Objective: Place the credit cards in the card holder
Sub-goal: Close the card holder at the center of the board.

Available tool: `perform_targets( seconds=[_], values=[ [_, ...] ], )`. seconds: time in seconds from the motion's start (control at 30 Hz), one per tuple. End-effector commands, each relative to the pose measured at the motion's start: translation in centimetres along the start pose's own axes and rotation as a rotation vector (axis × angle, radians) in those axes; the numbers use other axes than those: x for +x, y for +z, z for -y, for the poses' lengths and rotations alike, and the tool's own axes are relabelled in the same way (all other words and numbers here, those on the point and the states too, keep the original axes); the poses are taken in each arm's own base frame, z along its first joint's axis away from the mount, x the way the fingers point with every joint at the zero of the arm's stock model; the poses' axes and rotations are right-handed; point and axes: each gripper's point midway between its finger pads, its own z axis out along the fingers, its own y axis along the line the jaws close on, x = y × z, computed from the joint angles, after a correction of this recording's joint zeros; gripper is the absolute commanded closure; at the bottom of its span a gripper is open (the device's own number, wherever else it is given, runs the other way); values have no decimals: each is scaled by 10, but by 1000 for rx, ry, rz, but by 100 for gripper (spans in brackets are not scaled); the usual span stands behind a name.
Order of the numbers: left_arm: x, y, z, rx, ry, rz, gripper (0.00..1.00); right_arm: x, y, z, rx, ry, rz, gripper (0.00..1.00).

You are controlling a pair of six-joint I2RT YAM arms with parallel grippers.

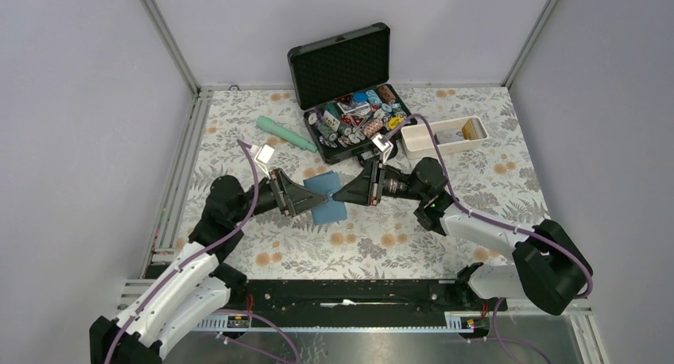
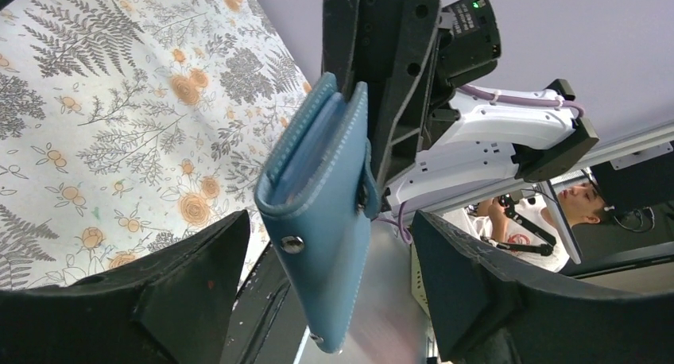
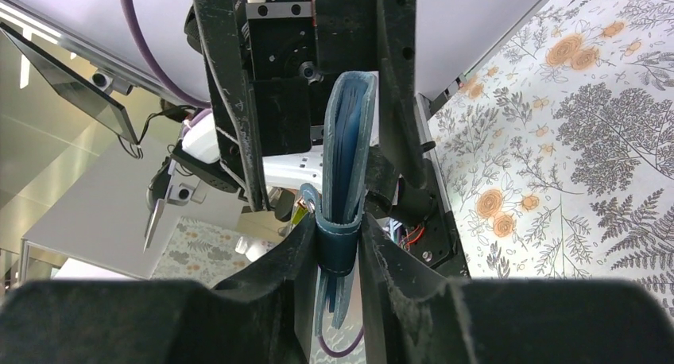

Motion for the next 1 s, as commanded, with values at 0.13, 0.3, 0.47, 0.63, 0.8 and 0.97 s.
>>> perform_targets(
  seconds=[0.13, 0.3, 0.47, 0.63, 0.8, 0.97],
  values=[
    [-3, -8, 21, 105, 50, 51, 45, -19, -4, -23, -59, -91, 86, 100],
    [-2, -6, 21, 119, 37, 35, 87, -17, -4, -26, -76, -95, 70, 100],
    [-2, -7, 26, 132, 67, 24, 100, -15, -6, -28, -92, -74, 56, 76],
    [3, -8, 22, 117, 75, -2, 100, -20, -6, -27, -86, -67, 73, 62],
    [5, -8, 23, 117, 87, -13, 100, -24, -4, -29, -96, -50, 83, 54],
    [4, -8, 22, 108, 87, -13, 100, -23, -2, -25, -87, -35, 69, 54]
  ],
)
